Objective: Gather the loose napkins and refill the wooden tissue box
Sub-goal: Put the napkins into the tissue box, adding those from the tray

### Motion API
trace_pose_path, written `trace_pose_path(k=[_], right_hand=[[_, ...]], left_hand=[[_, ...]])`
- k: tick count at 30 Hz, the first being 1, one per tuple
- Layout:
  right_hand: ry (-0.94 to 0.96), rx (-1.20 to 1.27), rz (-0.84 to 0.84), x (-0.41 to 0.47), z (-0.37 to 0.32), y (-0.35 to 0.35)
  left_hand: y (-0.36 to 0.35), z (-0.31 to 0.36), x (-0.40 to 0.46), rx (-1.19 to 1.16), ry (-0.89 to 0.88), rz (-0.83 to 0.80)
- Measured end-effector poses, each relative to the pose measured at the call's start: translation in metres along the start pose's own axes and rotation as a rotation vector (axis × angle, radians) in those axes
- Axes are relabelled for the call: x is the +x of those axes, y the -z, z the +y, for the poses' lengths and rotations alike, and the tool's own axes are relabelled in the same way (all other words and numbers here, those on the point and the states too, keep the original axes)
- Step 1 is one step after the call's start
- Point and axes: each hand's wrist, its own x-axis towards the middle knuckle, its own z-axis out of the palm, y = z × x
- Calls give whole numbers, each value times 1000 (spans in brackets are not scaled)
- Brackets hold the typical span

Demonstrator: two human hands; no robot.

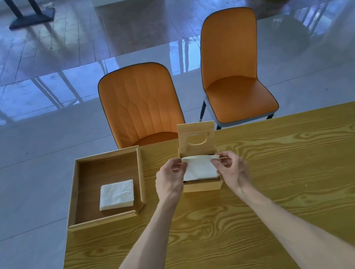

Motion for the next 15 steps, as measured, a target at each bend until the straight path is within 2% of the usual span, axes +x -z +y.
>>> trace_pose_path(k=[7, 15], right_hand=[[83, -240, 59, 2, -1, -5], [52, -371, 60, 11, -6, -10]], left_hand=[[-8, -7, 3, 228, -1, 39], [-17, -8, 9, 189, -1, 71]])
